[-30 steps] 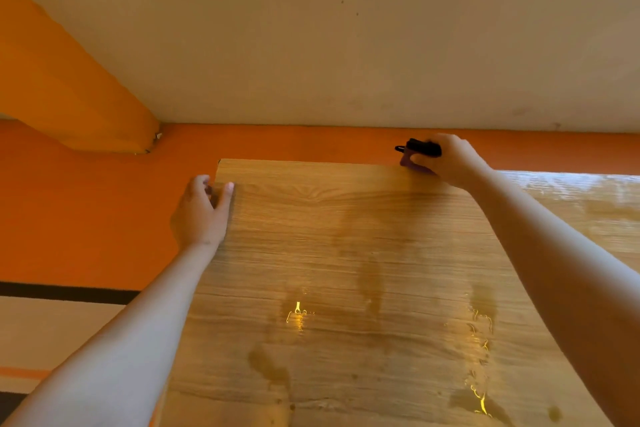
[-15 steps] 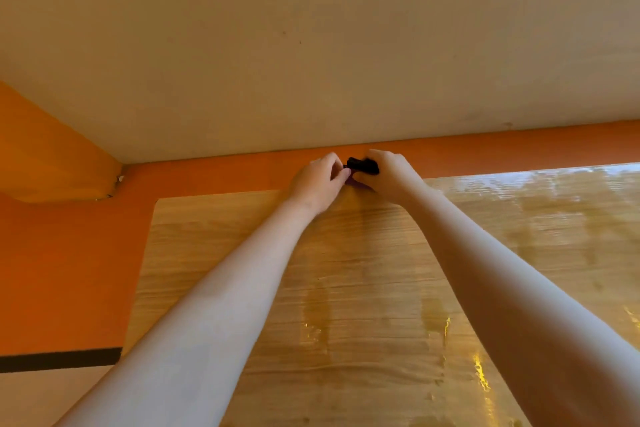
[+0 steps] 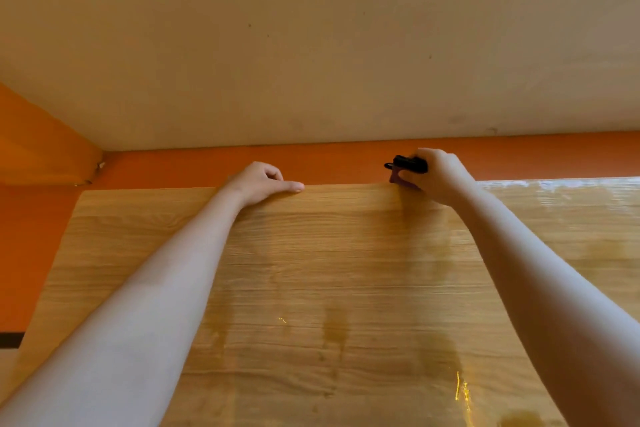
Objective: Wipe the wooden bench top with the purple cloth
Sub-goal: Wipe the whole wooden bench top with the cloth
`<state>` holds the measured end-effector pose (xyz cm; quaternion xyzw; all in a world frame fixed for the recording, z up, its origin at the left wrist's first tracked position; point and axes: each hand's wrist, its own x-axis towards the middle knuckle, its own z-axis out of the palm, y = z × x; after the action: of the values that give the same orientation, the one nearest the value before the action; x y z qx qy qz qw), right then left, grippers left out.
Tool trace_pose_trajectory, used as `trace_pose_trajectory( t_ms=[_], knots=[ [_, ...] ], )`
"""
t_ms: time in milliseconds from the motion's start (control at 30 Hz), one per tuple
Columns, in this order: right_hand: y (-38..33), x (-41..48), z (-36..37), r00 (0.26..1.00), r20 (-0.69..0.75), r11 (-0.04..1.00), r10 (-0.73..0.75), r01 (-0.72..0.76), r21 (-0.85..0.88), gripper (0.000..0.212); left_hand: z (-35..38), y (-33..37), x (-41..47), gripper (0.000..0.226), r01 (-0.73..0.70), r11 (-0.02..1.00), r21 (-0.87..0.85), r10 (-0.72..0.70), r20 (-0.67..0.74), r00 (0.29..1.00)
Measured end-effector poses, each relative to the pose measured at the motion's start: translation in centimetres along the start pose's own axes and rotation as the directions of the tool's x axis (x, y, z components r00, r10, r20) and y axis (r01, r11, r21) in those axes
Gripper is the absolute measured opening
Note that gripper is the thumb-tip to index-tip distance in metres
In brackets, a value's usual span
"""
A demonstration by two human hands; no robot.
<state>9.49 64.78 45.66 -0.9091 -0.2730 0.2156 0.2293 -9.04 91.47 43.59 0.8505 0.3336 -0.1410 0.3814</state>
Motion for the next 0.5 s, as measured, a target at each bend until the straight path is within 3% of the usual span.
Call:
trace_pose_trajectory(
  t_ms=[267, 400, 500],
  knots=[
    [-6.8, 2.0, 5.1, 0.971, 0.163, 0.984, -0.177, 0.176, 0.021, 0.029, 0.6, 0.3, -1.1, 0.058, 0.017, 1.0, -0.021, -0.018, -0.054, 0.998],
    [-3.6, 1.4, 2.4, 0.958, 0.188, 0.976, -0.218, 0.211, 0.052, 0.014, 0.9, 0.3, -0.8, 0.049, 0.054, 0.998, 0.024, -0.05, -0.132, 0.99],
    [1.9, 0.6, -1.8, 0.98, 0.15, 0.991, -0.134, 0.13, 0.033, 0.013, 0.8, 0.2, -0.5, 0.051, 0.074, 0.997, 0.001, -0.073, -0.129, 0.989]
  ],
)
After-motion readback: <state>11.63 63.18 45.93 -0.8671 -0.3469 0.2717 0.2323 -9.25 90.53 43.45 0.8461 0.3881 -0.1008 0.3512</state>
